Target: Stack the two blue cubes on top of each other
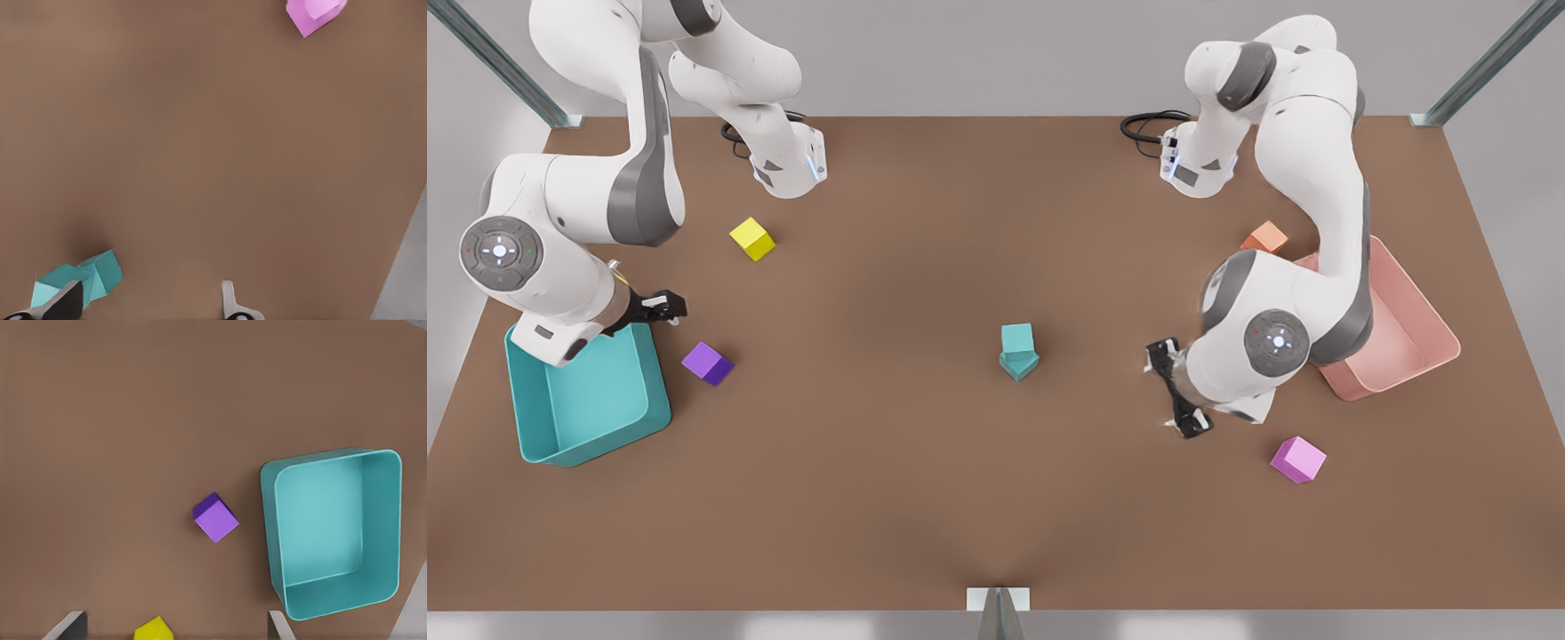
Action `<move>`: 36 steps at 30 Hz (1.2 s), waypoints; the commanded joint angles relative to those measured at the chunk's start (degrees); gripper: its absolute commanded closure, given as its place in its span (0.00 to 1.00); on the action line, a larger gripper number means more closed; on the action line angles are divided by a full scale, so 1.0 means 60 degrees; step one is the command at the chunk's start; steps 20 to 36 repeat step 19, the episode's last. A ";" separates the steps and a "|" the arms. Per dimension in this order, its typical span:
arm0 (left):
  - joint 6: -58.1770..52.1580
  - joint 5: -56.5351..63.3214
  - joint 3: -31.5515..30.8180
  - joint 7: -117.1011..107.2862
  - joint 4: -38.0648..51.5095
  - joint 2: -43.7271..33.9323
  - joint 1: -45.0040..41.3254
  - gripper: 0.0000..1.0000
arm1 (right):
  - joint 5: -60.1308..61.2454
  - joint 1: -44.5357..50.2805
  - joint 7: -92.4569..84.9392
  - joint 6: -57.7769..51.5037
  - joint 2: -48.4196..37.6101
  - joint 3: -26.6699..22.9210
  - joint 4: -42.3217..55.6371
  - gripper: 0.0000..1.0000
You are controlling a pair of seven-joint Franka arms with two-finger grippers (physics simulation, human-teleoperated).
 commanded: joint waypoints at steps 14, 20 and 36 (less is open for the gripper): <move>-0.2232 -0.1824 0.2901 2.0811 -0.4077 -0.4257 -0.0253 0.00 | -0.0006 0.0136 0.0006 -0.0044 0.0001 0.0000 -0.0052 0.00; -0.2174 -0.1721 0.2887 2.0782 -0.4062 -0.4227 -0.0209 0.00 | 0.0009 0.0136 0.0006 -0.0044 0.0045 0.0000 -0.0052 0.00; -0.2174 -0.1721 0.2887 2.0782 -0.4062 -0.4227 -0.0209 0.00 | 0.0009 0.0136 0.0006 -0.0044 0.0045 0.0000 -0.0052 0.00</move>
